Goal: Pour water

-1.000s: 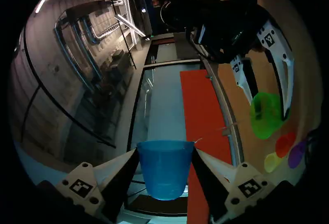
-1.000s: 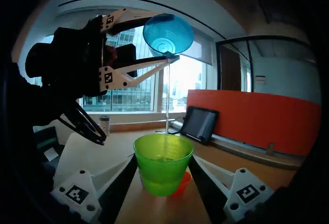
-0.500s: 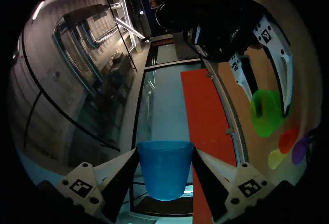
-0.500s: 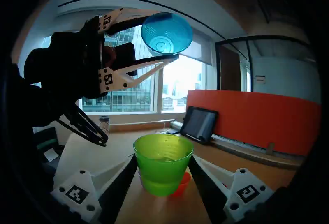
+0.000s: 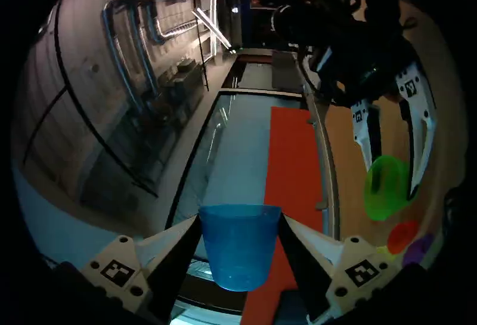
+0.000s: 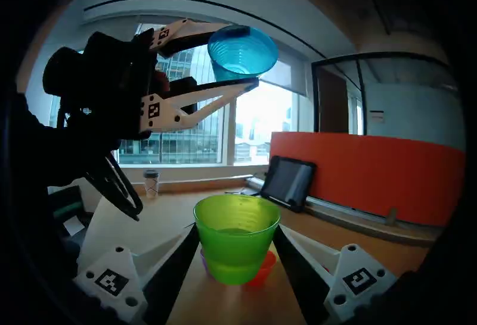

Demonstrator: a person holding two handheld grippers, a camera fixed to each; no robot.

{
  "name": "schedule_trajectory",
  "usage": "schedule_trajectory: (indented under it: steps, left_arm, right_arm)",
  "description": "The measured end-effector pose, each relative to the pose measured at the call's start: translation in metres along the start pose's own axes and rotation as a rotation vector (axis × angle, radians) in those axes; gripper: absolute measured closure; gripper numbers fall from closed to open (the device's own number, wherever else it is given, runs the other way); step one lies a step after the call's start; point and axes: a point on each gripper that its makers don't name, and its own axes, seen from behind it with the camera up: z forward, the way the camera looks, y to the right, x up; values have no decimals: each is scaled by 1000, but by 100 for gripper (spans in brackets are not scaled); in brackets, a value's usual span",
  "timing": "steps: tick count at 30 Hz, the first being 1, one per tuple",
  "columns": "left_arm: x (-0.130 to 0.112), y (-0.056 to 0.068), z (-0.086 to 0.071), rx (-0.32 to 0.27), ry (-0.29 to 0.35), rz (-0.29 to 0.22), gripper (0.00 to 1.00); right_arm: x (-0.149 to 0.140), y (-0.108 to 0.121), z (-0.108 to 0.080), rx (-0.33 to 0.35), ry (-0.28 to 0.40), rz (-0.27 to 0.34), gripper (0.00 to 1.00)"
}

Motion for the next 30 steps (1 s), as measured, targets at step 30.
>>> schedule_trajectory:
  steps: [30]
  left_arm:
    - [-51,5,4,-63,-147,-833,13]
  right_arm:
    - [5,3,-7,-16,16,-2,12]
